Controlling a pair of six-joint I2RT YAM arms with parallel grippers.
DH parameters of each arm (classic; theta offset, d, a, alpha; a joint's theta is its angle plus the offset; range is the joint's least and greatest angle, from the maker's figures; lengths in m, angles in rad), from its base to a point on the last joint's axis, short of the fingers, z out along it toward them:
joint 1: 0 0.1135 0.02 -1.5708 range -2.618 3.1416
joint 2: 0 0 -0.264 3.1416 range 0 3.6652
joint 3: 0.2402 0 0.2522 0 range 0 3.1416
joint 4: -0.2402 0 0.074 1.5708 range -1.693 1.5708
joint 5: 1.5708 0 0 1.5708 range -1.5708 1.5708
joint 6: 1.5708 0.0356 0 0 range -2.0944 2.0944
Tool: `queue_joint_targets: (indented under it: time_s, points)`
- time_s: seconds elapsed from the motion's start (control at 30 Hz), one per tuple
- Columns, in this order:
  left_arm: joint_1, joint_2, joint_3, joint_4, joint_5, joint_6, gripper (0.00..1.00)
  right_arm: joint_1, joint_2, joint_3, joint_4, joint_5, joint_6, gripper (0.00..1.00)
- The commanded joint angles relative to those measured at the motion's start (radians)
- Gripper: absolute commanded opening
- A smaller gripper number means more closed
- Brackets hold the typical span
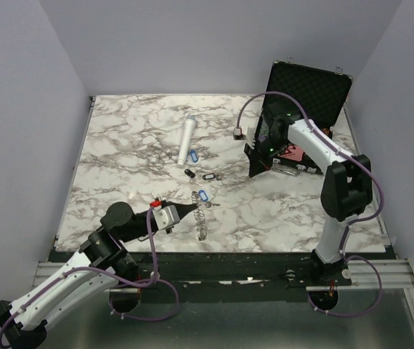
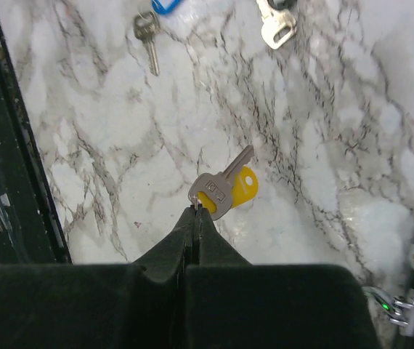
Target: Put the keys on the keyring
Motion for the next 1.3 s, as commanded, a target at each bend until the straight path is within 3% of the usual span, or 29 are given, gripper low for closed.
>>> queue_joint_targets:
  time_s: [0.0,0.13,0.3,0.63,0.93,1.27]
  points:
    - [0.051,-0.034,-0.041,0.205,0.047,-0.085,0.00,0.006,-0.094,0.108,-0.189,-0.108,-0.208,0.01]
    - [0.123,-0.027,-0.075,0.372,0.097,-0.185,0.00,0.006,-0.175,0.148,-0.217,-0.240,-0.326,0.00]
    - [0.163,0.021,-0.059,0.460,0.146,-0.168,0.00,0.038,-0.364,0.002,0.078,-0.413,-0.271,0.00]
    - [0.174,0.116,-0.067,0.566,0.280,-0.078,0.00,0.330,-0.650,-0.392,0.674,-0.280,-0.066,0.00]
    - [0.172,0.131,-0.090,0.537,0.341,-0.032,0.00,0.350,-0.713,-0.544,0.897,-0.265,-0.007,0.00]
    - [0.155,0.150,-0.087,0.441,0.318,0.094,0.00,0.354,-0.751,-0.599,0.889,-0.330,-0.063,0.00]
